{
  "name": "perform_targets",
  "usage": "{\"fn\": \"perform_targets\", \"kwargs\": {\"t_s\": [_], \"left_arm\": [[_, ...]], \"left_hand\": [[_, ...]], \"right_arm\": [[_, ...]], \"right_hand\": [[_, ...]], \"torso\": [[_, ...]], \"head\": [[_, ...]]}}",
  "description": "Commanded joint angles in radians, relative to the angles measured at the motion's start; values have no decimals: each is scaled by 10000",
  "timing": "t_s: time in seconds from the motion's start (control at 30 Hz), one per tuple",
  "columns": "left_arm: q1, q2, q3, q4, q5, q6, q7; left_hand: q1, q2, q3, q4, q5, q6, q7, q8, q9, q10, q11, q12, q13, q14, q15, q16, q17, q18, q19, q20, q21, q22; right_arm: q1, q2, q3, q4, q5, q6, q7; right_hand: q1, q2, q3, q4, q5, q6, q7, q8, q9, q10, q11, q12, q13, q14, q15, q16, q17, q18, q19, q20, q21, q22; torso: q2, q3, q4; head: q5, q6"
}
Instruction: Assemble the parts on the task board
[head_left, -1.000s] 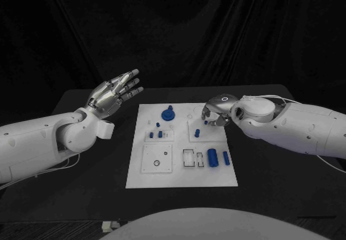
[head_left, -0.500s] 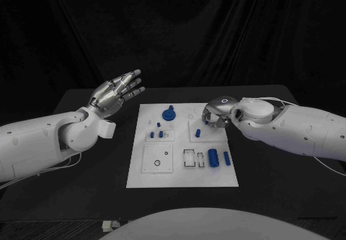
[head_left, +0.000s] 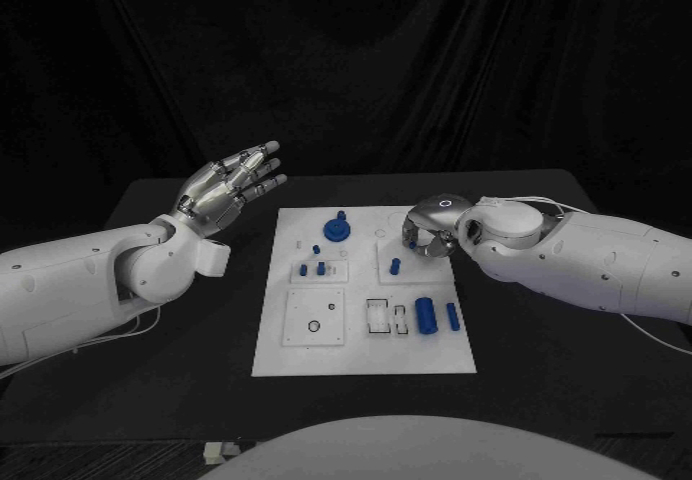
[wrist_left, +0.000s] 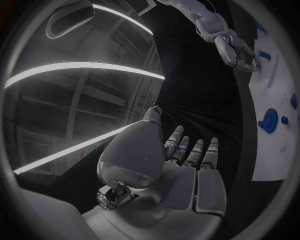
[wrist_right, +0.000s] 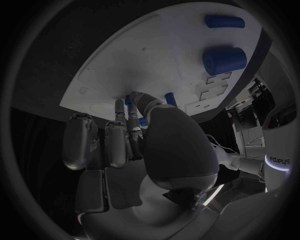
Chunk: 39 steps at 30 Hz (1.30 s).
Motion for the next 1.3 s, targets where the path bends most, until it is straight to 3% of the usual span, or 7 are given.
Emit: {"fn": "perform_targets", "kwargs": {"t_s": [0.03, 0.23, 0.73, 0.93, 1.3], "left_arm": [[-23, 33, 10, -4, 74, 36, 1370], [-38, 36, 10, -15, 74, 118, 1338], [-75, 39, 10, 1, 74, 263, 1321], [-81, 12, 10, 18, 74, 347, 1341], [-86, 15, 10, 16, 74, 469, 1349]], "left_hand": [[83, -14, -8, -86, 39, 228, 44, 105, 28, 33, 81, 48, 15, 17, 66, 14, 6, -108, 31, 5, -17, -53], [85, -2, -7, -132, 56, 596, 145, 207, 66, 64, 164, 106, 22, 18, 85, 41, 8, -148, 36, 6, -24, -65], [129, 30, 23, -207, 131, 729, 200, 259, 71, 109, 224, 167, 29, 31, 97, 77, 12, -167, 117, 13, 12, 111], [146, 60, 39, -256, 121, 606, 155, 241, 46, 51, 173, 105, 12, -43, -37, -57, -17, -192, 107, 8, -2, 8], [119, 101, 39, -267, 49, 544, 108, 230, 35, 17, 145, 90, 9, -106, -175, -156, -34, -223, 76, 2, -26, -93]], "right_arm": [[-25, 11, 7, -18, 144, -223, 90], [-26, 20, 7, -28, 215, -388, 158], [-24, 42, 7, -39, 240, -962, 186], [15, -142, 8, 189, 240, -1067, 111], [627, -727, 9, 1254, 241, -1187, -72]], "right_hand": [[65, 178, 105, -43, 46, 229, 87, 166, 100, 165, -4, 43, 21, 521, -68, -76, 154, 123, 142, -59, 12, 1845], [211, 308, 226, -237, 67, 617, 334, 419, 337, 422, -119, 110, 46, 488, -139, -139, 79, 135, 107, -108, -33, 1835], [333, 447, 276, -452, -96, 948, 422, 660, 639, 973, -166, 210, 73, 496, -128, -130, 97, 124, 106, -122, -2, 1844], [339, 435, 274, -471, -101, 953, 433, 665, 658, 1006, -164, 203, 69, 497, -109, -129, 100, 122, 107, -115, 3, 1845], [369, 442, 308, -512, -171, 877, 482, 617, 688, 1013, -126, 118, 29, 501, -26, -115, 120, 110, 110, -65, 27, 1852]], "torso": [[-5, -2, 5], [-7, -2, -1], [-7, -3, 5], [-12, -8, -4], [-15, -8, 7]], "head": [[-26, 2], [-32, 2], [30, 2], [48, 2], [10, 2]]}}
